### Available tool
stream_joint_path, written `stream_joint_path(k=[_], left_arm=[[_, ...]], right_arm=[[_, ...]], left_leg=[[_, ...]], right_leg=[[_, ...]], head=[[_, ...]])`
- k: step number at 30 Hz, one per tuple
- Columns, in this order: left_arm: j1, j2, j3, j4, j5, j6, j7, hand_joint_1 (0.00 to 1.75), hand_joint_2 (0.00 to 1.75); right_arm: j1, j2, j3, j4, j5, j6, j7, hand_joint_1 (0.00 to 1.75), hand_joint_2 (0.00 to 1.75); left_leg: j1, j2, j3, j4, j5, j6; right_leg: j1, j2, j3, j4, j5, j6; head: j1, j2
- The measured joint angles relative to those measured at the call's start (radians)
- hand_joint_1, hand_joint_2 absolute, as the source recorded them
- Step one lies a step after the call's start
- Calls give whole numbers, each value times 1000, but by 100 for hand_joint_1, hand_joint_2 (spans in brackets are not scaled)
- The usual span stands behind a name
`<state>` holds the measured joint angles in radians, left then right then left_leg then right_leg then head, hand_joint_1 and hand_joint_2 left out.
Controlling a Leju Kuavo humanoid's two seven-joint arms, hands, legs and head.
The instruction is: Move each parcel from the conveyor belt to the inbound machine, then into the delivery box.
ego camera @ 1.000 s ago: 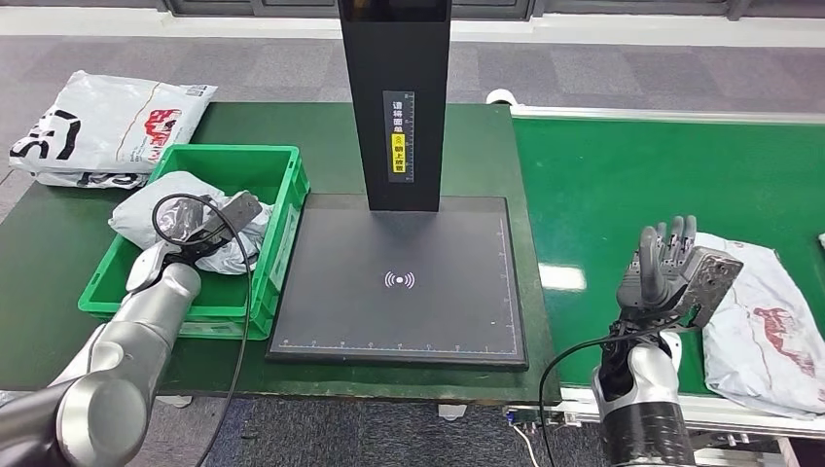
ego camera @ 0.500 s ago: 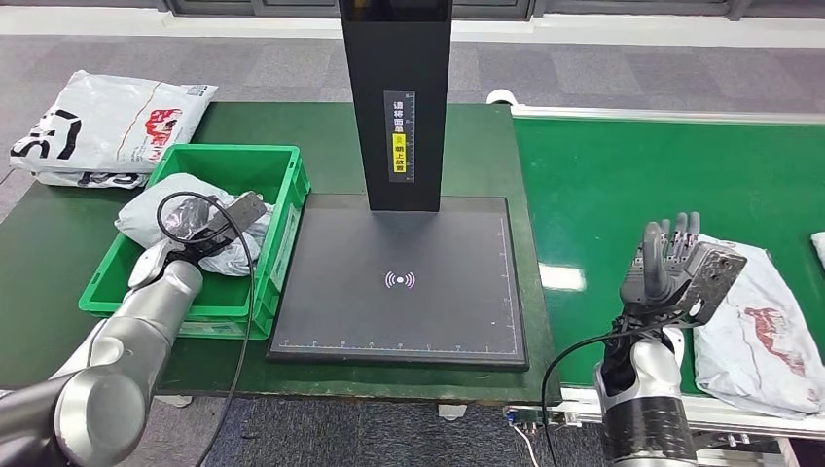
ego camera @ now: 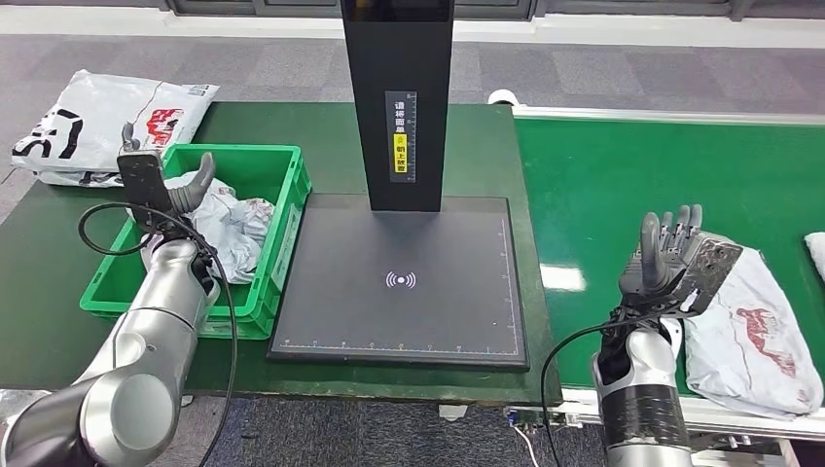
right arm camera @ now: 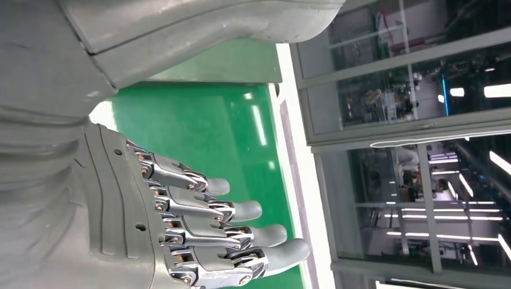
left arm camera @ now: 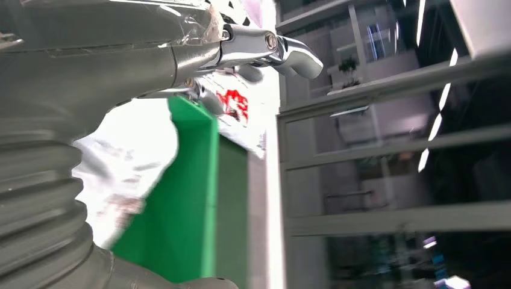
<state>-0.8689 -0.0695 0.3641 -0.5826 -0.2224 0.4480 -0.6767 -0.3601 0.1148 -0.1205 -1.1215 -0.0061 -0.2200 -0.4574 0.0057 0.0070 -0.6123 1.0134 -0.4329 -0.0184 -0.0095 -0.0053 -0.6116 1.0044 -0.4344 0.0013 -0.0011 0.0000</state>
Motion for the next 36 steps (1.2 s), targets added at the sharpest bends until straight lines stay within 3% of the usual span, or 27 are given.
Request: stream_joint_path(k=[10,21,27,30,36], left_arm=[[35,-73,-89,-66,98,49,-23,0,175],[56,-96,-123,-67,130,21,-20,0,175],[90,-133,-190,-60,171,-28,-19,0,175],[100,-144,-226,-56,189,-109,13,0,175],[163,-170,-384,-50,177,-443,69,0,175]], right_arm=[[37,0,0,44,-24,-2,-31,0,175],[53,0,0,52,-33,-7,-39,0,175],[68,-1,5,70,-39,-16,-42,0,175],[73,-4,12,79,-38,-18,-38,0,175],[65,-13,41,101,27,-28,7,0,175]], left_leg=[[0,-1,0,0,0,0],[0,-1,0,0,0,0],[0,-1,0,0,0,0],[0,-1,0,0,0,0],[-1,-1,-1,0,0,0]], right_leg=[[0,0,0,0,0,0],[0,0,0,0,0,0],[0,0,0,0,0,0],[0,-1,0,0,0,0],[-1,-2,0,0,0,0]], head=[[0,0],[0,0],[0,0],[0,0],[0,0]])
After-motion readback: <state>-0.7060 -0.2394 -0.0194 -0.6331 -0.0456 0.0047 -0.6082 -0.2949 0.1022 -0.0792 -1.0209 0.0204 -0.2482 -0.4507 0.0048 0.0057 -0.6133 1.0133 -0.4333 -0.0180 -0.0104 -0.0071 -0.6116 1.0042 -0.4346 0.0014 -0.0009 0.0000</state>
